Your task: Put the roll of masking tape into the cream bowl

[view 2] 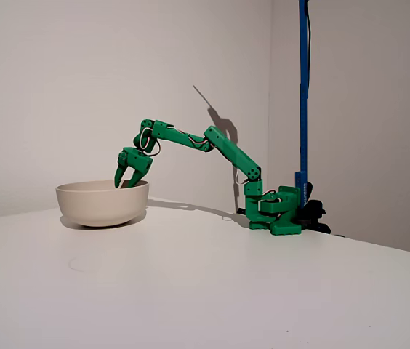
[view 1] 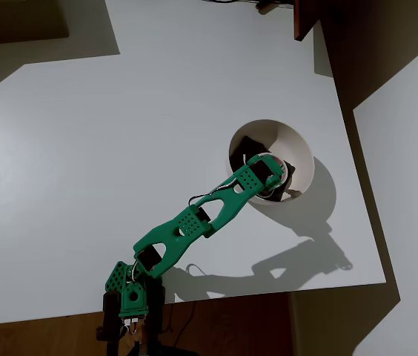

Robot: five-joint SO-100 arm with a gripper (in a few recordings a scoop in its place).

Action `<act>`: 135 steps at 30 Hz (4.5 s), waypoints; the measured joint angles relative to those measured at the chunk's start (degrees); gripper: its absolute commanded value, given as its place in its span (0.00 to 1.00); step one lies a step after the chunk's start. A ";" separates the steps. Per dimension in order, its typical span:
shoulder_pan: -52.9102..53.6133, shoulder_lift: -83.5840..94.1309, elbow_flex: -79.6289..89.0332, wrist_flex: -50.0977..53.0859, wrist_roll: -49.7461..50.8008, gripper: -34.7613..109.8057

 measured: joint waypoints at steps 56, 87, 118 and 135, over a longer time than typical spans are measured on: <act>-57.13 111.01 94.31 1.93 -4.48 0.18; -60.38 143.26 134.12 -5.80 -4.04 0.18; -61.79 143.35 137.81 3.16 -3.52 0.19; -61.44 143.35 137.81 3.16 -3.52 0.18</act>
